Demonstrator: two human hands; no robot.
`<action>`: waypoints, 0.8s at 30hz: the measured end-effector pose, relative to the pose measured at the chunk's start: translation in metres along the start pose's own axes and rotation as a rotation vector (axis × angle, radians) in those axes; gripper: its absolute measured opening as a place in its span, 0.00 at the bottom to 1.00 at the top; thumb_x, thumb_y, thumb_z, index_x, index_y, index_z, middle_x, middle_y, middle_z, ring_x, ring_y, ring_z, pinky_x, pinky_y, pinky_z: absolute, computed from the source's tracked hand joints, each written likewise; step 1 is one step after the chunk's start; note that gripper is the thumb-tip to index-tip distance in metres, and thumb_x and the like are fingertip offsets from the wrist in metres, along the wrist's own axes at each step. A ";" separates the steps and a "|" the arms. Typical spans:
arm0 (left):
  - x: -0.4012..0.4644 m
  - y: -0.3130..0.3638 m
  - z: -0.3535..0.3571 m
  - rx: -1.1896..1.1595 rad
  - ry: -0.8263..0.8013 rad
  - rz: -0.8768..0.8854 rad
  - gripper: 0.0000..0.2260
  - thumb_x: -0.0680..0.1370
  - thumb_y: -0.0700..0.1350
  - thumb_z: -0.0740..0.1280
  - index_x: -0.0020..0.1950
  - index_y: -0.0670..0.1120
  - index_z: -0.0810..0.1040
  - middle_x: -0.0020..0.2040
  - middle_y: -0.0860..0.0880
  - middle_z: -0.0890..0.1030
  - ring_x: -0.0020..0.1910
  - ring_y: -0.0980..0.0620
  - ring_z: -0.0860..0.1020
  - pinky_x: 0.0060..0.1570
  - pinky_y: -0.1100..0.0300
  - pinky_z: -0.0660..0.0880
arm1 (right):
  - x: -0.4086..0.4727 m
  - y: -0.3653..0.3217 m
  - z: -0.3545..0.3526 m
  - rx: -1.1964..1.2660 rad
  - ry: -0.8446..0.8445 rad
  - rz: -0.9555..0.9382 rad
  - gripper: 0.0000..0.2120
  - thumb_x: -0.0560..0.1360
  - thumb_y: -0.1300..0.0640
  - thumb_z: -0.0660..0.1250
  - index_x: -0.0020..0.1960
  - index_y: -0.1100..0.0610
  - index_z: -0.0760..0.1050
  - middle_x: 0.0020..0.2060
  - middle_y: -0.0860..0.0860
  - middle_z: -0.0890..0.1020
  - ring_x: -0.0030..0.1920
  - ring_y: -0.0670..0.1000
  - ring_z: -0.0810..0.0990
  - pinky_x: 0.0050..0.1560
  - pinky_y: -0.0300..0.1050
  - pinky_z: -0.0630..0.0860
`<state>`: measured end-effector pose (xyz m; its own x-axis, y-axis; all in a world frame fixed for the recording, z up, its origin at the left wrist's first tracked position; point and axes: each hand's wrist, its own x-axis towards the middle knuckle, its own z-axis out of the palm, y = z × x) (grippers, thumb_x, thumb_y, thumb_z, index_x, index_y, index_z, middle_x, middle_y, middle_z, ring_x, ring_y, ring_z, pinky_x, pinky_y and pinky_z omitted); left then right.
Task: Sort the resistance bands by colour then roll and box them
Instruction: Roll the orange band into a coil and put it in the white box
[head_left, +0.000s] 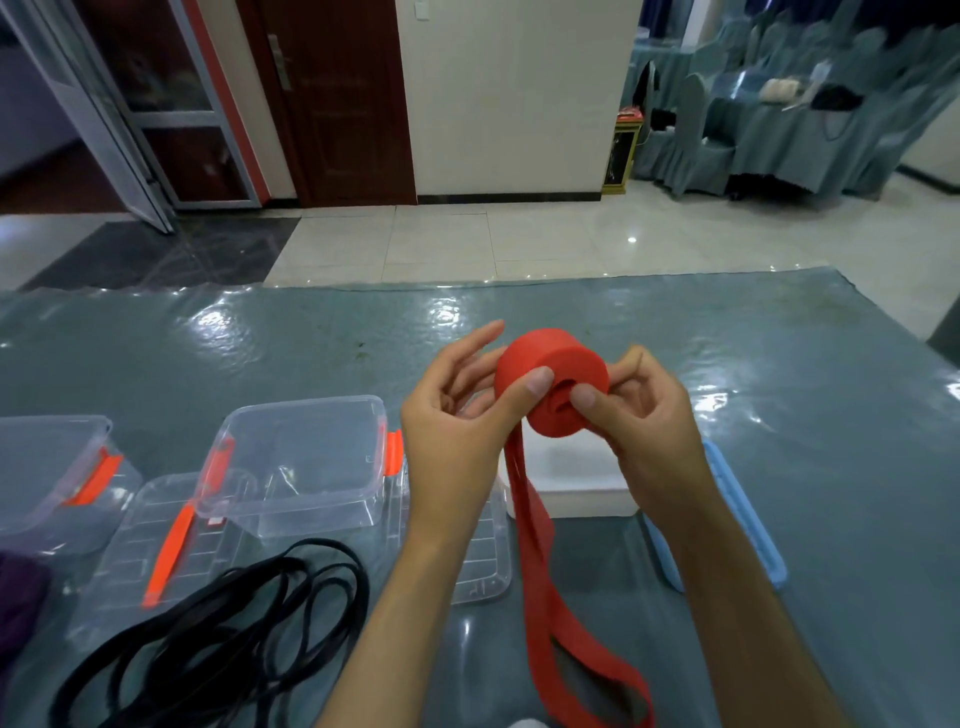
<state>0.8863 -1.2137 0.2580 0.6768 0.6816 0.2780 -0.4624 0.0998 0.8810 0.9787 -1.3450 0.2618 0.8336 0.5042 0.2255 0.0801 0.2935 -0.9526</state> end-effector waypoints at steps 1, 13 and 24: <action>0.000 0.001 0.001 -0.004 0.018 0.015 0.19 0.71 0.47 0.81 0.61 0.48 0.85 0.54 0.47 0.88 0.54 0.50 0.87 0.52 0.64 0.81 | -0.001 -0.002 -0.001 -0.005 -0.018 0.005 0.21 0.67 0.52 0.83 0.50 0.55 0.75 0.47 0.57 0.87 0.48 0.58 0.87 0.53 0.58 0.84; 0.004 0.008 -0.014 0.138 -0.099 0.012 0.21 0.72 0.46 0.80 0.64 0.47 0.84 0.52 0.48 0.88 0.51 0.52 0.87 0.51 0.63 0.82 | 0.002 -0.019 -0.003 -0.064 -0.046 -0.094 0.21 0.65 0.42 0.84 0.48 0.48 0.78 0.55 0.55 0.87 0.56 0.58 0.88 0.54 0.48 0.84; 0.006 0.005 -0.009 0.050 -0.056 0.055 0.15 0.72 0.41 0.82 0.57 0.48 0.89 0.53 0.45 0.89 0.53 0.49 0.87 0.54 0.62 0.81 | 0.000 -0.010 -0.003 0.027 -0.047 -0.070 0.16 0.70 0.58 0.81 0.47 0.56 0.74 0.53 0.57 0.88 0.53 0.57 0.88 0.51 0.48 0.84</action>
<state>0.8823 -1.2025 0.2606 0.6832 0.6431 0.3460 -0.4715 0.0267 0.8815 0.9795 -1.3502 0.2710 0.8000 0.5191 0.3008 0.1218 0.3504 -0.9287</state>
